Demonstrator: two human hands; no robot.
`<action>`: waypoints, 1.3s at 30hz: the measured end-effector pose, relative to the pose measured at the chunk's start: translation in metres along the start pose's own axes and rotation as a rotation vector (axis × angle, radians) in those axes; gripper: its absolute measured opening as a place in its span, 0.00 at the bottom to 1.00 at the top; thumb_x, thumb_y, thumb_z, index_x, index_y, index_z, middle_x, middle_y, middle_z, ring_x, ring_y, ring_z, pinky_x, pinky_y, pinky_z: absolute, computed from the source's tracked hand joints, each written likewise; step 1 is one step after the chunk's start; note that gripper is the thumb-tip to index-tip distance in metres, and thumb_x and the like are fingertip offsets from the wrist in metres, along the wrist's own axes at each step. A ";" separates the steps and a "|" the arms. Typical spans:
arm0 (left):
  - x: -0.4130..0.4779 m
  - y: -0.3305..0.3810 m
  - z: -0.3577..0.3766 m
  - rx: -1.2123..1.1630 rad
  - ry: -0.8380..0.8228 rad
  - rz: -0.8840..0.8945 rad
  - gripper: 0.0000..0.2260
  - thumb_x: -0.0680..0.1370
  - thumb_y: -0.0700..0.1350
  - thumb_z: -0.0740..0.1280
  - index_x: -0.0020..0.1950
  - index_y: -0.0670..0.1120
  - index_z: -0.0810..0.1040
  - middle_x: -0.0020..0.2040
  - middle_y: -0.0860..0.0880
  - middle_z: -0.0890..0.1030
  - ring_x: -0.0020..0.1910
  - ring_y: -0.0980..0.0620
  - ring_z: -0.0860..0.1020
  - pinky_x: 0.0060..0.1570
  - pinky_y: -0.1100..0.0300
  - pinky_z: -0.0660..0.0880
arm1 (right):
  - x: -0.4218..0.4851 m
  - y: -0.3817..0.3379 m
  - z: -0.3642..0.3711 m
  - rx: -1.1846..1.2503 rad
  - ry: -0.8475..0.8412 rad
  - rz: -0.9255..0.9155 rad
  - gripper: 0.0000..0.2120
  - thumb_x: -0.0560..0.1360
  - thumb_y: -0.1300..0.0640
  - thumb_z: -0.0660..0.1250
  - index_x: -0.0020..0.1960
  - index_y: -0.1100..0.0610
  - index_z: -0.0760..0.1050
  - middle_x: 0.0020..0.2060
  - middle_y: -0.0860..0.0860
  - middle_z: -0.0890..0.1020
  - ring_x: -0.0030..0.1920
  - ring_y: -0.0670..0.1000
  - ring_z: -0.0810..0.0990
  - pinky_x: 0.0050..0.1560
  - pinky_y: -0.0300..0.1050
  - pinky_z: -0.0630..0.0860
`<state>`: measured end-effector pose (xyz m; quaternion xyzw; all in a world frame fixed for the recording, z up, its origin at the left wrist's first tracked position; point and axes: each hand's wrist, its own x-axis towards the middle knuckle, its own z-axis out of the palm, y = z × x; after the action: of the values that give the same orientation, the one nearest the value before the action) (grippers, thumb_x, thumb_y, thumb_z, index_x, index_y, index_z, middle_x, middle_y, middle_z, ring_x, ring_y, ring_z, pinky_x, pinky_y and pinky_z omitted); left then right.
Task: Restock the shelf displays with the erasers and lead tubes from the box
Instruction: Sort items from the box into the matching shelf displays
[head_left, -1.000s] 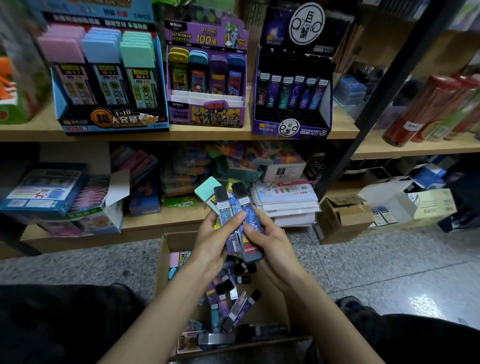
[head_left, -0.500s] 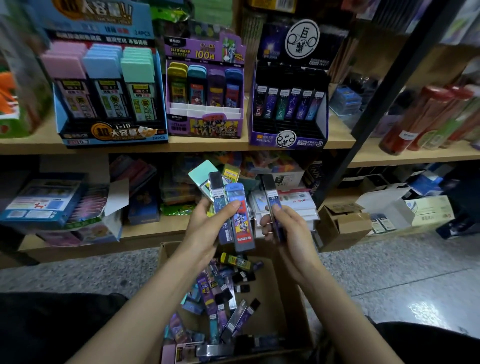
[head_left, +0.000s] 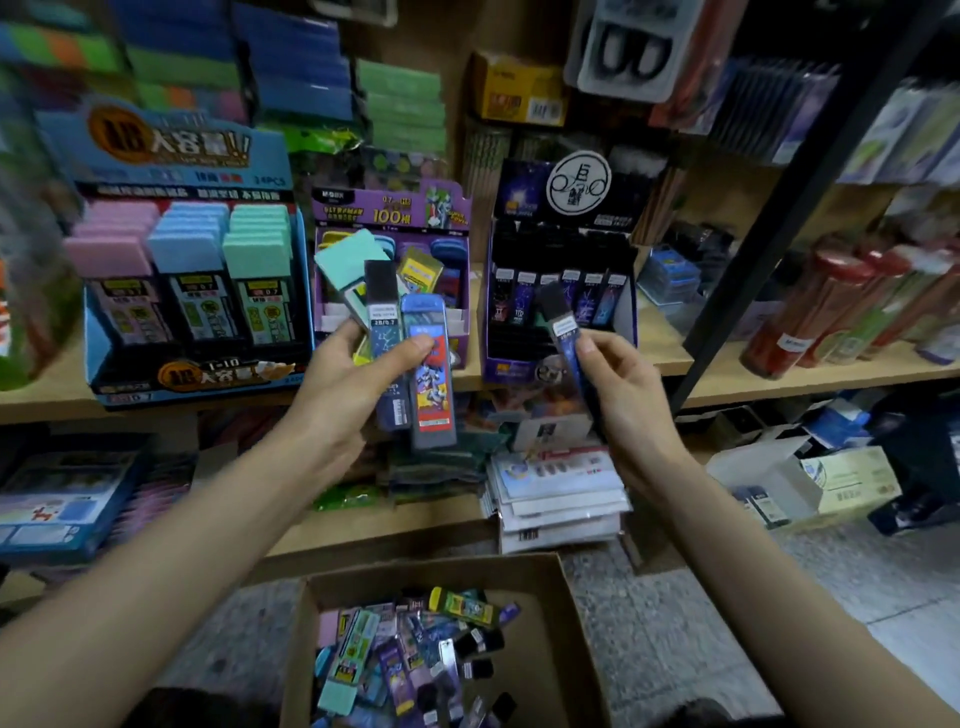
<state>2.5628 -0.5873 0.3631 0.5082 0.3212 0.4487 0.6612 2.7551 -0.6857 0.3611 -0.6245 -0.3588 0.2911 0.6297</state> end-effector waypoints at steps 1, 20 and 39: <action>0.004 0.005 -0.001 0.004 -0.002 0.011 0.16 0.65 0.45 0.73 0.51 0.51 0.75 0.40 0.54 0.85 0.39 0.55 0.84 0.33 0.62 0.79 | 0.011 -0.006 -0.003 -0.011 0.012 -0.026 0.11 0.80 0.54 0.59 0.57 0.57 0.76 0.48 0.55 0.83 0.50 0.56 0.82 0.51 0.53 0.81; 0.042 -0.003 -0.004 -0.035 0.073 0.031 0.18 0.62 0.48 0.72 0.50 0.52 0.77 0.43 0.54 0.85 0.40 0.54 0.84 0.32 0.62 0.78 | 0.125 0.014 -0.042 -0.602 0.109 -0.388 0.03 0.73 0.58 0.71 0.46 0.55 0.77 0.39 0.45 0.80 0.41 0.43 0.78 0.44 0.30 0.72; 0.032 0.000 -0.003 -0.035 0.055 0.008 0.17 0.62 0.46 0.72 0.50 0.52 0.77 0.42 0.54 0.85 0.40 0.54 0.84 0.32 0.61 0.79 | 0.122 -0.003 -0.016 -1.075 0.109 -0.249 0.15 0.77 0.50 0.65 0.47 0.62 0.81 0.42 0.58 0.83 0.43 0.57 0.80 0.41 0.47 0.75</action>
<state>2.5728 -0.5565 0.3630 0.4854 0.3291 0.4708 0.6591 2.8376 -0.5958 0.3754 -0.8251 -0.4947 -0.0423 0.2697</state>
